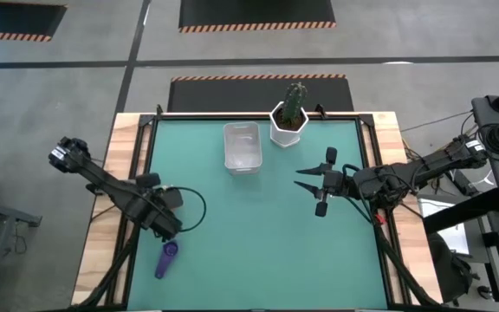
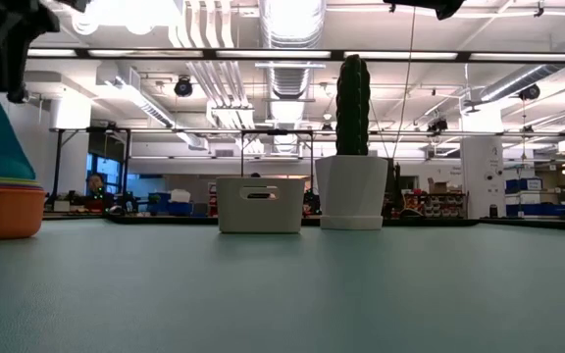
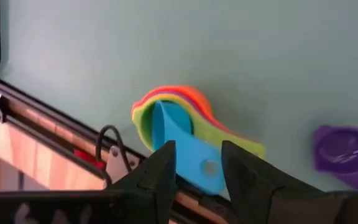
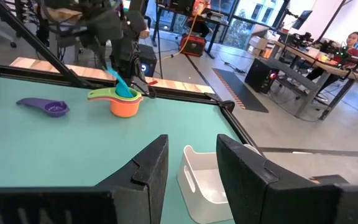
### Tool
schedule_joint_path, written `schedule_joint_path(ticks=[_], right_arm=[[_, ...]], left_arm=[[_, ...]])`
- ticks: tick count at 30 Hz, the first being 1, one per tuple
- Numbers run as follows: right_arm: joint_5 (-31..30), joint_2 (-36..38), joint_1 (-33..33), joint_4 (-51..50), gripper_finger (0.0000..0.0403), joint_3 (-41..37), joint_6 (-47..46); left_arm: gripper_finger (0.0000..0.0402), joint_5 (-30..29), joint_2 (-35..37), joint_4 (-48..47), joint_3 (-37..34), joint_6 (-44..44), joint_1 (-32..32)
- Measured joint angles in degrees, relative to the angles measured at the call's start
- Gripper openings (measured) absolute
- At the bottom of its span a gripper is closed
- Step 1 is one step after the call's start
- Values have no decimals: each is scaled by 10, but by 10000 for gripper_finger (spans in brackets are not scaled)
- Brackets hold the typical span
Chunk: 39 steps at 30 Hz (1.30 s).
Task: Nest measuring cups in basket
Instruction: Stack the blue measuring cup on top of the green measuring cup
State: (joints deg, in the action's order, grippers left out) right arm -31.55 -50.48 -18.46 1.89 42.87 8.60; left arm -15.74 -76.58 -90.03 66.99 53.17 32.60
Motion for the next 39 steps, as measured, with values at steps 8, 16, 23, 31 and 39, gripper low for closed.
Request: schedule_joint_path(ticks=[8, 16, 23, 31, 39], right_arm=[[0, 0, 0, 0, 123, 0, 3], [0, 0, 0, -4, 123, 0, 4], [0, 0, 0, -4, 123, 0, 4], [0, 0, 0, -8, 123, 0, 4], [0, 0, 0, -11, 123, 0, 4]], left_arm=[[55, -99, 8, 1, 28, 7, 0], [13, -67, 9, 6, -21, 57, 1], [55, -11, 13, 20, 28, 60, 17], [137, -33, -22, 22, 27, 85, 67], [155, -35, -76, 1, 26, 98, 103]])
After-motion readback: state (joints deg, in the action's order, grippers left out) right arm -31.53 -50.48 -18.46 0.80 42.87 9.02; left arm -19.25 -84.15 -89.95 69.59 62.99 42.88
